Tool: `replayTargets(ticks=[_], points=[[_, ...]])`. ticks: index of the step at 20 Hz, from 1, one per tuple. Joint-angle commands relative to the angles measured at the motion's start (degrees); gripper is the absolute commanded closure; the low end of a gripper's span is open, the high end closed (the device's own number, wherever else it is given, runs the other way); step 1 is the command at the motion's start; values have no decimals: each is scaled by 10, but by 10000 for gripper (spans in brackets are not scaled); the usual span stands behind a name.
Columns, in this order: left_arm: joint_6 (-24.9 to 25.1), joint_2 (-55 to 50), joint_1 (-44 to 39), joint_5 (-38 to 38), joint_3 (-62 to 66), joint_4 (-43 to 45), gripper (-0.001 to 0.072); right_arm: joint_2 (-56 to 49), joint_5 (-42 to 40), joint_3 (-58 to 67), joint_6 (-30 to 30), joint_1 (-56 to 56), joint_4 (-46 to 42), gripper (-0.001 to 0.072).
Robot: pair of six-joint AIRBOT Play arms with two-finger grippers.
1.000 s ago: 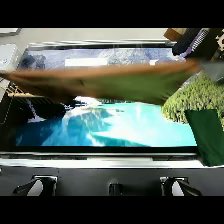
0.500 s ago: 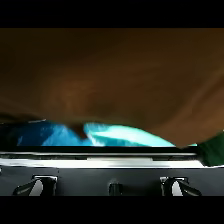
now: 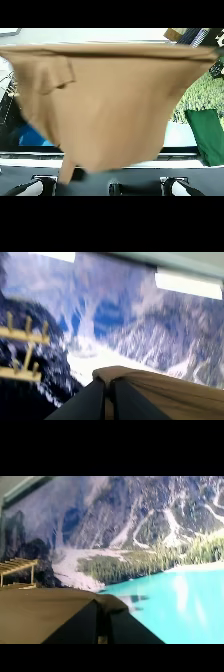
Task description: Fold the clothes and pants, and hang the long-sleeved shirts on hangers.
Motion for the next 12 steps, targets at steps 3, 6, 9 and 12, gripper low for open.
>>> replayTargets(ticks=[3,6,9,12], points=[[33,-253,-77,81,-2,-12,694,-177,122,-136,-116,26,-38,680],[36,-333,-108,149,3,-12,694,-275,228,-142,-156,77,-44,680],[61,-359,-124,179,9,-12,694,-319,320,-142,-151,106,-45,680],[63,-350,-117,130,10,-8,694,-313,293,-142,-127,105,-48,680]])
